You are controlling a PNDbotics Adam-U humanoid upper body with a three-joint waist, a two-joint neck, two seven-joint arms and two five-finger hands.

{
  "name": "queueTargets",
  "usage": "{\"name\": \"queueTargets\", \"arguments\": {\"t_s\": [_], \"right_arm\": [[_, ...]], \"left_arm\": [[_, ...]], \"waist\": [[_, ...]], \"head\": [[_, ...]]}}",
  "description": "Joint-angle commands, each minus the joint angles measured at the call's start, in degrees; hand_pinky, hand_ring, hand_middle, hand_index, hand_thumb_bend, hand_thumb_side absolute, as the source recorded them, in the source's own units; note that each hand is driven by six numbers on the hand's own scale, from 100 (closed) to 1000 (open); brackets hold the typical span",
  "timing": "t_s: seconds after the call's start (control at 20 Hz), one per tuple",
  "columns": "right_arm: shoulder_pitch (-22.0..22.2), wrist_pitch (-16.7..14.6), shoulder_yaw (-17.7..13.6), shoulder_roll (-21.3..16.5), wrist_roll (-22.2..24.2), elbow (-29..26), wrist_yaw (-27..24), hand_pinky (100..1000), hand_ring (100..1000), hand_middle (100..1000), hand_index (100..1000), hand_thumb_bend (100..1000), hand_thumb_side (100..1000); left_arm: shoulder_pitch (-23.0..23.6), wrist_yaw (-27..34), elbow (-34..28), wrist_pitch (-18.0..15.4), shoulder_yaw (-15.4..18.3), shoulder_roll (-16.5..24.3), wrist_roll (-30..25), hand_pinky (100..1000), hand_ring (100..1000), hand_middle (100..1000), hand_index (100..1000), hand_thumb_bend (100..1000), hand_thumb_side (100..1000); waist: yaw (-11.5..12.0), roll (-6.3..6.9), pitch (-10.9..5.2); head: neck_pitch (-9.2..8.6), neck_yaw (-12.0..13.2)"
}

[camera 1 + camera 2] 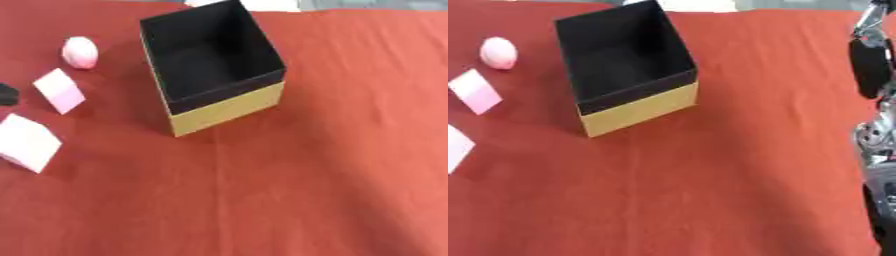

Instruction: Pick up objects on the table and place them in the box.

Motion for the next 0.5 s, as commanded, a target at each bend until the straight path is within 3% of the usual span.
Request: {"name": "queueTargets", "arguments": {"t_s": [0.05,0.25,0.5], "right_arm": [[-0.5,0.1,-0.2,-1.7,-0.3,-0.9,-0.2,812,753,779,883,100,696],[-0.5,0.1,-0.2,-1.7,-0.4,-0.9,-0.3,811,752,779,882,100,696],[-0.6,0.0,-0.1,-1.6,-0.5,-0.9,-0.4,811,752,778,882,100,696]], "left_arm": [[-1.1,-0.5,-0.1,-3.8,-0.2,2.1,-4.2,815,884,937,1000,463,774],[-1.4,-1.6,0.2,-4.2,-0.8,2.1,-4.8,828,890,941,1000,500,820],[-1.5,-2.4,0.4,-4.2,-1.0,1.7,-4.1,827,888,942,1000,483,831]], "waist": [[0.0,0.20,-0.95],[0.0,0.22,-0.81],[0.1,0.28,-0.67]], "head": [[-0.24,1.1],[-0.36,1.5],[-0.53,1.4]]}}
